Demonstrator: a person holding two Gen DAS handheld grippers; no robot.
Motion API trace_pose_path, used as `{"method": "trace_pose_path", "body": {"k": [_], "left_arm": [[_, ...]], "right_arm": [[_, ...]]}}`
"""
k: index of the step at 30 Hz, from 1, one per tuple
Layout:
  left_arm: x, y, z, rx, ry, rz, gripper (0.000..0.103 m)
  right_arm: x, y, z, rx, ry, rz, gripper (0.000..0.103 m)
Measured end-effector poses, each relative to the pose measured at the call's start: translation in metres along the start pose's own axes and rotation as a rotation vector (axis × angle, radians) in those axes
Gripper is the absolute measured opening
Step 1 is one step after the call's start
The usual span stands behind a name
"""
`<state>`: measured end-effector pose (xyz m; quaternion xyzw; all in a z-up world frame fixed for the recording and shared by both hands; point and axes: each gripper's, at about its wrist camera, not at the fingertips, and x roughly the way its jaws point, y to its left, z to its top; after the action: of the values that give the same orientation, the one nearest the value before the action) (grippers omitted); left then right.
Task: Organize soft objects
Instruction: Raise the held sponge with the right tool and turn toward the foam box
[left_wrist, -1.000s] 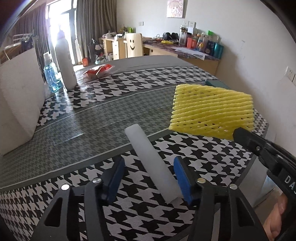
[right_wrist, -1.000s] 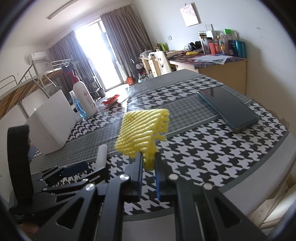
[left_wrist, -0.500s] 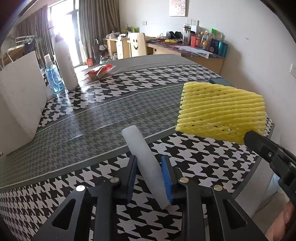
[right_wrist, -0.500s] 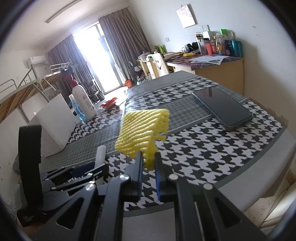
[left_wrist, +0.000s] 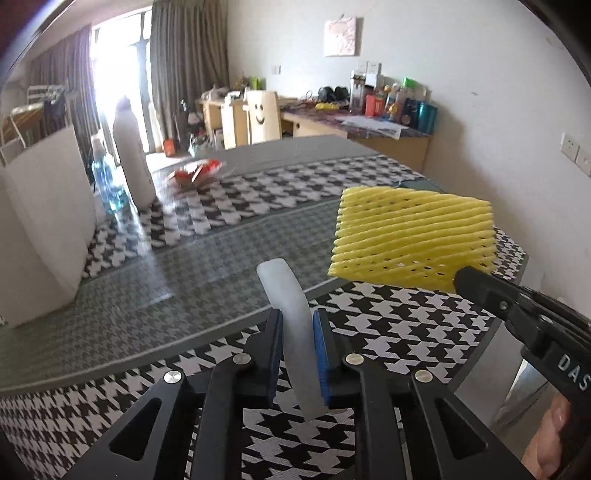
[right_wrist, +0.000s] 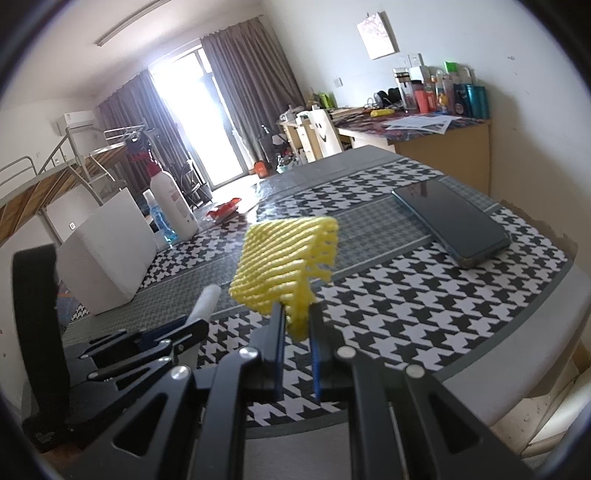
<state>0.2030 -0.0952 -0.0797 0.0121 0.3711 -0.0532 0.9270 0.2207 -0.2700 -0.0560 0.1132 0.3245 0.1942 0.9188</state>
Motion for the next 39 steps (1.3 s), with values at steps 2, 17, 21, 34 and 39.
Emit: {"method": "trace_pose_path", "body": {"k": [2, 17, 21, 34, 39], "left_arm": [[-0.005, 0.003, 0.000, 0.010, -0.016, -0.001, 0.018], [-0.047, 0.037, 0.003, 0.011, -0.136, 0.043, 0.018], [-0.061, 0.045, 0.003, 0.022, -0.181, 0.066, 0.018], [-0.096, 0.070, 0.010, 0.011, -0.263, 0.107, 0.018], [-0.103, 0.078, 0.011, 0.012, -0.277, 0.106, 0.018]], "right_arm": [[0.000, 0.002, 0.001, -0.004, -0.002, 0.002, 0.015], [-0.004, 0.033, 0.010, -0.050, -0.029, 0.032, 0.015], [-0.004, 0.041, 0.014, -0.063, -0.038, 0.044, 0.015], [0.000, 0.073, 0.024, -0.115, -0.062, 0.088, 0.015], [0.001, 0.085, 0.030, -0.133, -0.074, 0.105, 0.015]]}}
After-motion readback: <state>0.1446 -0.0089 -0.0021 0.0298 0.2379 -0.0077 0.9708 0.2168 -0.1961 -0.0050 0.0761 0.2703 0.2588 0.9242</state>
